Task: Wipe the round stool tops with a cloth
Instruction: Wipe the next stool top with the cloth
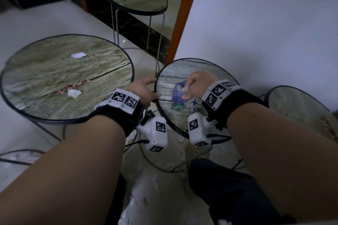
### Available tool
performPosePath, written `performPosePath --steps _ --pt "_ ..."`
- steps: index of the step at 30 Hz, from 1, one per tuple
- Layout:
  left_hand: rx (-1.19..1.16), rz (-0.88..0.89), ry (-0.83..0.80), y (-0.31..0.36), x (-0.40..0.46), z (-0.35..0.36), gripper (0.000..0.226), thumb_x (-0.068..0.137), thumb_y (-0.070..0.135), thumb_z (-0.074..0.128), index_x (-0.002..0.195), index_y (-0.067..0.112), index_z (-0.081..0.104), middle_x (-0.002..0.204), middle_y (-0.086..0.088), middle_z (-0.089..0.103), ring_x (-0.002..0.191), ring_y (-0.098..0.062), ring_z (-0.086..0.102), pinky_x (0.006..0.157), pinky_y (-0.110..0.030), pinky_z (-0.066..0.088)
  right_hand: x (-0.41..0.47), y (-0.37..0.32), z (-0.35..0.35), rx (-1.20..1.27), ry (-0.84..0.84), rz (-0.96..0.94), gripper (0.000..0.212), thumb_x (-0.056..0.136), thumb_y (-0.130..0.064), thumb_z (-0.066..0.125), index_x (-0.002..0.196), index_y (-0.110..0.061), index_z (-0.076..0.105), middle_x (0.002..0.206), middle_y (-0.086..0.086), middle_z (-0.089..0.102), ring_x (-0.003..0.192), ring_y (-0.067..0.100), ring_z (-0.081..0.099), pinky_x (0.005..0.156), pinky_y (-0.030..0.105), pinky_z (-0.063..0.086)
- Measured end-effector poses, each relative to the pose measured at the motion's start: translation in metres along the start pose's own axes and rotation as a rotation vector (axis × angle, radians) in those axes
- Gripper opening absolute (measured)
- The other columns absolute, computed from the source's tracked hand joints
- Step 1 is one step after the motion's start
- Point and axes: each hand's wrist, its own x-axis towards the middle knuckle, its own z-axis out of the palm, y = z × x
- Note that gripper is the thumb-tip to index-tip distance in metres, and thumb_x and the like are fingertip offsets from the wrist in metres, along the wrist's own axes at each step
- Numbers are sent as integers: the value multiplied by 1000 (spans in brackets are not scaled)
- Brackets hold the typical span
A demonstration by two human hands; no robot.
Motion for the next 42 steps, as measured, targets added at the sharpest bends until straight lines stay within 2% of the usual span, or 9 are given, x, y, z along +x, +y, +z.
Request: performPosePath --steps 4,8,13,20,27,31,36,39,42 --pt "-25 -13 -1 4 1 5 55 87 20 62 138 30 43 88 -9 67 53 -18 54 61 -32 53 4 -2 -3 -15 -26 -4 27 72 -23 80 89 -17 60 91 0 57 91 18 55 75 27 43" --pt "-100 -29 11 6 6 10 55 88 16 58 139 26 42 83 -12 63 61 -26 58 56 -31 50 11 -3 -5 -12 -37 -2 24 71 -24 81 78 -18 58 81 -5 57 87 17 55 67 24 41" --pt "-110 -48 5 5 14 10 49 89 16 56 136 24 46 104 -19 69 94 -34 67 77 -32 52 21 -8 -12 -67 -60 -13 25 70 -26 81 81 -19 60 89 -1 59 93 20 57 77 30 47" --pt "-105 -58 7 4 17 6 45 89 15 58 132 27 51 74 -10 65 56 -22 58 62 -30 52 34 -9 -15 2 -75 -20 28 65 -22 84 65 -23 56 68 -7 54 78 15 52 65 23 40" --pt "-108 -40 7 5 16 6 44 90 15 57 130 31 52 78 -11 65 52 -20 54 53 -26 48 38 -11 -18 7 -35 -61 23 67 -23 83 70 -23 60 75 -7 57 80 15 54 64 22 41" --pt "-100 -44 -13 6 17 5 44 91 15 57 131 33 52 75 -7 63 51 -17 52 55 -27 48 42 -12 -18 49 11 -89 22 67 -22 83 67 -28 61 69 -10 57 66 8 53 51 20 36" --pt "-76 -44 -2 6 17 4 45 90 18 58 131 35 52 67 1 61 44 -11 53 50 -22 47 47 -17 -20 16 39 -130 18 71 -23 80 79 -25 64 70 -10 55 63 5 49 52 19 37" --pt "-53 -42 13 5 18 4 44 89 22 59 130 36 52 68 3 63 39 -7 52 51 -22 50 49 -20 -20 -6 61 -160 17 73 -24 78 82 -24 63 81 -7 61 69 8 52 55 20 38" --pt "-51 -41 20 6 19 5 44 89 22 59 130 36 52 72 -1 65 45 -11 55 57 -27 53 53 -23 -20 -57 93 -197 21 75 -23 77 89 -26 62 107 -2 63 93 15 57 71 22 42"
